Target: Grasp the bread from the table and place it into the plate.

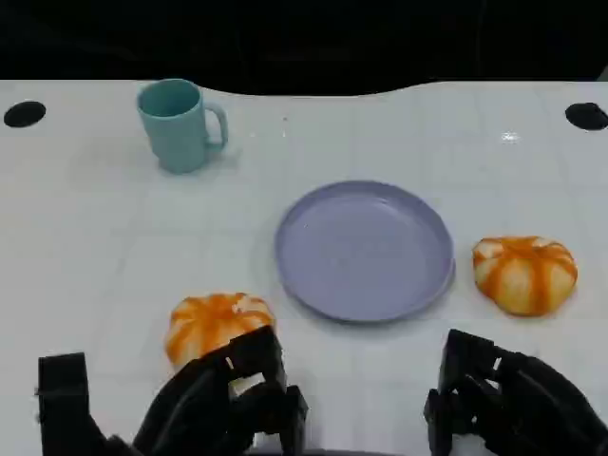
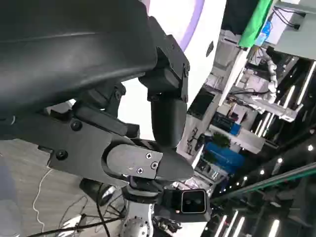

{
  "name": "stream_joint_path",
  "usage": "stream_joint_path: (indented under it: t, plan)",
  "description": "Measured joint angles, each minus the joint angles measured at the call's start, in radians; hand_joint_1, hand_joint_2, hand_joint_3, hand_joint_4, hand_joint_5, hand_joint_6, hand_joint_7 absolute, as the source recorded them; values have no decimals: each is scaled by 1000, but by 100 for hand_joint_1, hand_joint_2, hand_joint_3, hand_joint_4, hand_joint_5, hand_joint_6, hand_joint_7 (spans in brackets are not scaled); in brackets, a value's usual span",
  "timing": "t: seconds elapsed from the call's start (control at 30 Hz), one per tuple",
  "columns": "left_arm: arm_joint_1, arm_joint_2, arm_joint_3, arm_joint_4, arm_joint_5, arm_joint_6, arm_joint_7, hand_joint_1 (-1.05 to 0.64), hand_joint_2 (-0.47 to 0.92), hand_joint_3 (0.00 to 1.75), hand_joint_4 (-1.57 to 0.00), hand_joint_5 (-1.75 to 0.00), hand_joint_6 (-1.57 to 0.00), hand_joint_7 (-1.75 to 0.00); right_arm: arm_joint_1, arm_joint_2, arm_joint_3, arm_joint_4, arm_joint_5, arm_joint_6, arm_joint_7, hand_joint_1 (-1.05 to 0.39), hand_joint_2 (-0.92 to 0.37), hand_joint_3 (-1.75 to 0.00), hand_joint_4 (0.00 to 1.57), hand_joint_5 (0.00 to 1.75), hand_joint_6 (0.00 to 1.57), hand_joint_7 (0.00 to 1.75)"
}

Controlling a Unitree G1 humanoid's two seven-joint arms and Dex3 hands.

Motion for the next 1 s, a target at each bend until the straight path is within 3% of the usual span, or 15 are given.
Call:
stream_joint_path:
  t: [0.73, 0.8, 0.93, 1.0]
  plan:
    - [8, 1, 3, -18, 6, 2, 0, -65, 92, 19, -77, -175, -56, -169, 7, -3, 0, -29, 0, 3, 1, -57, -92, -39, 61, 175, 40, 169]
    - [10, 0, 5, -29, 8, -2, 1, -66, 92, 19, -72, -175, -53, -164, 7, -3, 0, -29, -1, 3, 2, -56, -92, -40, 60, 175, 40, 169]
    - [14, -17, 18, -61, 28, -80, 33, -68, 92, 19, -52, -160, -54, -120, 7, -3, 1, -29, -1, 3, 3, -56, -92, -40, 60, 175, 40, 170]
    - [14, -22, 23, -89, 50, -122, 61, -69, 92, 22, -47, -141, -49, -95, 7, -3, 1, -34, -1, 4, 3, -56, -92, -40, 60, 175, 41, 170]
